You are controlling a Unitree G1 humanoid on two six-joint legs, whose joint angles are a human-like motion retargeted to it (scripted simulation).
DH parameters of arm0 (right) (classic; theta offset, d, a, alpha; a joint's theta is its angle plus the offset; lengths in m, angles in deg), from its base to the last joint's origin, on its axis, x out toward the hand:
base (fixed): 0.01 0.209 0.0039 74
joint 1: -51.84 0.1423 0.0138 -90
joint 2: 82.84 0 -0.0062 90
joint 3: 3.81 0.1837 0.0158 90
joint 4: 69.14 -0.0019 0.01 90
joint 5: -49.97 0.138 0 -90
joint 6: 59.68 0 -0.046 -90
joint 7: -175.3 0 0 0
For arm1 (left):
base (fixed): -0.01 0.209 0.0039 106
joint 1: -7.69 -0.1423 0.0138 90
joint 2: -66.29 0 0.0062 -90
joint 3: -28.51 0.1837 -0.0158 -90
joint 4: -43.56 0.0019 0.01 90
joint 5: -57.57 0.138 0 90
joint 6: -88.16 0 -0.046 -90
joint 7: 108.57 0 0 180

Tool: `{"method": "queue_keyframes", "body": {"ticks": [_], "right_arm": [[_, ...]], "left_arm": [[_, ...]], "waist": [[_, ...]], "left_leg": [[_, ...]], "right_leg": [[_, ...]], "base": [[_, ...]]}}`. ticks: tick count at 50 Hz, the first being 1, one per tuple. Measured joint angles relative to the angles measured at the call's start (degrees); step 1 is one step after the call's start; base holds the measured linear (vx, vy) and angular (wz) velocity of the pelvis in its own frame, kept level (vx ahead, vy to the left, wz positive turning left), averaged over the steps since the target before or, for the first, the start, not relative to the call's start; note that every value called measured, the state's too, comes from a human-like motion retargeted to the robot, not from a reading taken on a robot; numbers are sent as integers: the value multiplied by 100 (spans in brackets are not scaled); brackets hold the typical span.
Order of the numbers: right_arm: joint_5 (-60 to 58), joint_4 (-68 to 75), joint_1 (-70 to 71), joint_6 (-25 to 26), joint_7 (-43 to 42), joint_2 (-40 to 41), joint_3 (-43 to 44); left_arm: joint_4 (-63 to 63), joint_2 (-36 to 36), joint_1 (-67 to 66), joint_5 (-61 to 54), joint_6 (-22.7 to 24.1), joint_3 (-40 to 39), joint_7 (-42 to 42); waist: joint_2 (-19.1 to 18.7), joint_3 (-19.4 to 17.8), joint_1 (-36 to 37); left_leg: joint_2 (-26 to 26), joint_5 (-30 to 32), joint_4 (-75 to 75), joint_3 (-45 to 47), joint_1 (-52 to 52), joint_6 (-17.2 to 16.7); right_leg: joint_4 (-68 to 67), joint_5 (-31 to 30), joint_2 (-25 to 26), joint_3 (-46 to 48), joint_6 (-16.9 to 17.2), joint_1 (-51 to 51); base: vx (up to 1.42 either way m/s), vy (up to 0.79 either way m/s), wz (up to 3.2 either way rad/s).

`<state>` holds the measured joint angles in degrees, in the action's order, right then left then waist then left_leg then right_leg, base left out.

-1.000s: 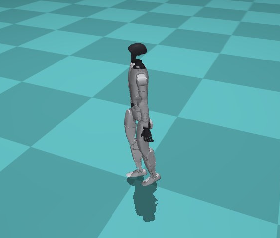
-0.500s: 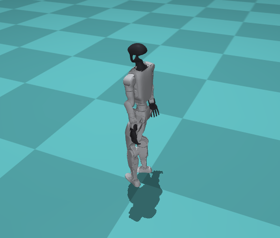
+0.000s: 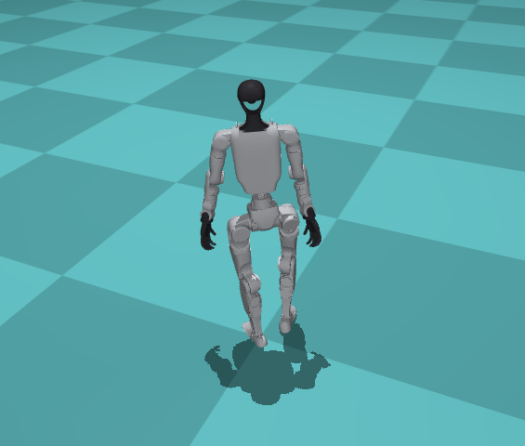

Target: Upper body actions

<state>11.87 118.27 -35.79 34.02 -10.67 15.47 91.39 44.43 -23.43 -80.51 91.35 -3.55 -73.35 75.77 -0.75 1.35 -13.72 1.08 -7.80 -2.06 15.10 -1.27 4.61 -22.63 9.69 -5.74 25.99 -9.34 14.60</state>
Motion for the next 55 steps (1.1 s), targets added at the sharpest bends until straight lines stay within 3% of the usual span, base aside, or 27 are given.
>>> {"method": "queue_keyframes", "body": {"ticks": [3, 5, 7, 10, 17, 19, 22, 25, 27, 28, 32, 36, 37, 40, 42, 45, 52, 55], "right_arm": [[144, 0, -181, 33, 60, -25, 132], [195, 0, -306, 40, 88, -32, 186], [195, 0, -414, 56, 129, -17, 228], [148, 0, -495, 174, 219, 37, 291], [-218, 0, -208, 25, 183, 125, 119], [-311, 0, -86, -26, 139, 203, 80], [-423, -14, 35, -106, 152, 289, 108], [-479, -113, 131, -76, 194, 303, 23], [-526, -179, 213, -49, 170, 278, -40], [-544, -201, 256, -50, 164, 262, -53], [-538, -256, 415, -33, 219, 209, -63], [-420, -308, 530, 37, 235, 207, -22], [-366, -323, 543, 38, 232, 215, -11], [-113, -336, 586, 9, 265, 264, -32], [-20, -319, 581, -25, 282, 279, 0], [23, -308, 509, -52, 222, 260, 90], [150, 0, 315, -21, 73, 113, -75], [-61, 0, 153, 283, 66, 91, 28]], "left_arm": [[-33, 58, -24, -99, 63, -32, 14], [-56, 130, -67, -86, 95, -26, 18], [-75, 198, -102, -8, 125, -15, 23], [-114, 343, -171, 137, 141, -7, -49], [-124, 792, -350, 28, 543, 325, -632], [-191, 827, -379, 437, 477, 382, -860], [-246, 852, -443, 1030, 373, 567, -1393], [-225, 837, -466, 1205, 359, 712, -1856], [-259, 881, -553, 1248, 387, 672, -2113], [-267, 901, -589, 1240, 414, 633, -2205], [-198, 915, -722, 1056, 525, 500, -2250], [23, 879, -799, 764, 547, 396, -1819], [87, 867, -808, 703, 539, 372, -1714], [246, 811, -794, 570, 449, 271, -1477], [295, 796, -807, 518, 402, 255, -1424], [357, 785, -708, 469, 340, 325, -1273], [-48, 712, -396, 687, 305, 464, -1067], [-182, 676, -341, 669, 396, 422, -977]], "waist": [[100, 75, -31], [150, 129, -61], [238, 138, -85], [327, 149, 120], [402, 164, -527], [602, 218, -425], [941, 283, -259], [1026, 303, -152], [1026, 309, -50], [1005, 308, -10], [821, 300, 103], [628, 226, 199], [624, 230, 223], [643, 233, 359], [430, 257, 67], [254, 258, -476], [337, -31, -41], [288, -75, -40]], "left_leg": [[-91, -103, -55, 351, 86, -73], [-131, -168, -115, 532, 150, -143], [-184, -209, -193, 642, 265, -215], [-154, -173, -308, 971, 395, -336], [255, 572, -1329, 1092, 257, -731], [324, 917, -2058, 1026, -32, -652], [276, 1290, -3403, 366, -727, -209], [-265, 1147, -3707, -807, -998, -717], [-1133, 925, -3425, -2169, -946, -1103], [-1311, 832, -3245, -2561, -895, -1154], [-1119, 592, -2342, -3176, -841, -825], [-1551, 822, -1476, -5305, -374, -904], [-1587, 738, -1451, -5490, -310, -951], [-1332, 285, -1333, -4313, -361, -642], [-784, 291, -785, -3320, -181, -304], [-686, 338, -366, -3315, 9, -194], [-733, 264, -276, -2063, 51, -58], [-676, 232, -231, -1695, 78, -29]], "right_leg": [[411, -434, -96, 880, 353, -373], [855, -211, -69, 1442, 660, -641], [1397, -352, 13, 1596, 498, -852], [1596, -356, 277, 656, 516, -848], [1744, -469, 371, -256, 339, -791], [1652, -464, 272, -766, 324, -706], [1526, -526, 98, -1407, 361, -620], [1485, -632, 127, -1843, 398, -578], [1506, -724, 211, -2212, 439, -595], [1513, -753, 236, -2301, 473, -606], [1509, -813, 499, -2772, 622, -643], [1470, -870, 784, -3296, 789, -680], [1440, -888, 801, -3455, 842, -653], [1312, -937, 860, -3972, 987, -515], [1272, -973, 1005, -3928, 1016, -405], [1236, -1073, 1022, -3883, 1018, -209], [1484, -1236, 733, -3902, 1499, -12], [1435, -1173, 706, -3366, 1363, 35]], "base": [[1, -6, -156], [5, -16, -122], [8, -23, -137], [8, -29, -149], [1, -19, -100], [2, -29, -184], [6, -22, -172], [6, -10, -182], [10, -2, -228], [13, -1, -220], [15, 1, -199], [12, 7, -211], [6, 10, -212], [4, 12, -220], [-2, 14, -78], [-9, 19, -35], [-12, 16, -170], [-15, 10, -136]]}}
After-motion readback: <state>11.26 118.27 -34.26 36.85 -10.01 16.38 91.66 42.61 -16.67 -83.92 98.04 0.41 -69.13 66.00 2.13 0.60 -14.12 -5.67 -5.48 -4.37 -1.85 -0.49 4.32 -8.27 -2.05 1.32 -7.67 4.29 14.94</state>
